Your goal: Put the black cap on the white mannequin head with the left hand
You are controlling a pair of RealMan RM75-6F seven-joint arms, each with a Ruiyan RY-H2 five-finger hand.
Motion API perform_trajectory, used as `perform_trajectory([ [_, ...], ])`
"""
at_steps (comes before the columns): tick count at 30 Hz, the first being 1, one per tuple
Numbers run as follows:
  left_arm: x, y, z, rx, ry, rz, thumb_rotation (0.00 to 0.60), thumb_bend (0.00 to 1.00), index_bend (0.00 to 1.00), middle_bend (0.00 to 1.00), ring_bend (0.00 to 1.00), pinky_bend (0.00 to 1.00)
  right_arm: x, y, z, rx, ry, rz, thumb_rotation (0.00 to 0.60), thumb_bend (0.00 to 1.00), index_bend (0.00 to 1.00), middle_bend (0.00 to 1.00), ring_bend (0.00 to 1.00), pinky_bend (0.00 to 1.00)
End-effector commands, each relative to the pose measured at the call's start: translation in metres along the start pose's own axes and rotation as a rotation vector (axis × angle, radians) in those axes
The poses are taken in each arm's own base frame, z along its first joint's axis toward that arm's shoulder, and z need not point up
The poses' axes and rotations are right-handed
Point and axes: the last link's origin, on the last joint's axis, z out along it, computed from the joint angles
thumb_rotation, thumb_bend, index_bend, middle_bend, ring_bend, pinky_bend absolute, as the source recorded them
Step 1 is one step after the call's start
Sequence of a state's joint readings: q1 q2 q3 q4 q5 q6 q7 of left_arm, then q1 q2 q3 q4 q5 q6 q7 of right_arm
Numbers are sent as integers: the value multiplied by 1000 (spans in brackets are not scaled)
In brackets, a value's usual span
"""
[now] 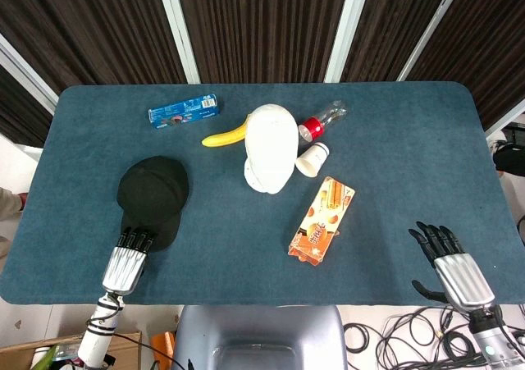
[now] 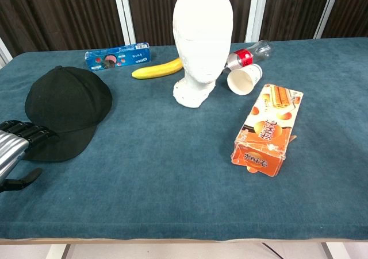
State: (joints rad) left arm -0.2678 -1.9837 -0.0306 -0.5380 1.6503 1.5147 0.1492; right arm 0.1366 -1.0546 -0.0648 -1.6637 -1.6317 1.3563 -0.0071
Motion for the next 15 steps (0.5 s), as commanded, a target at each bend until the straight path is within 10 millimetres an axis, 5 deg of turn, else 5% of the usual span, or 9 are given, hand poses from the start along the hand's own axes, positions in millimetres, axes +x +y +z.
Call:
perform_trajectory([
  [1, 0, 0, 1, 3, 3, -5, 600, 346, 317, 301, 249, 255, 0, -1, 0, 3, -3, -2, 600, 176, 0, 0, 0, 0],
  [7, -5, -1, 4, 12, -22, -30, 600, 343, 341, 314, 267, 266, -1, -1, -2, 9, -5, -4, 600, 176, 0, 0, 0, 0],
  [15, 1, -2, 16, -36, 76, 142, 600, 343, 390, 379, 316, 315, -5, -5, -2, 22, -14, -17, 600, 176, 0, 0, 0, 0],
])
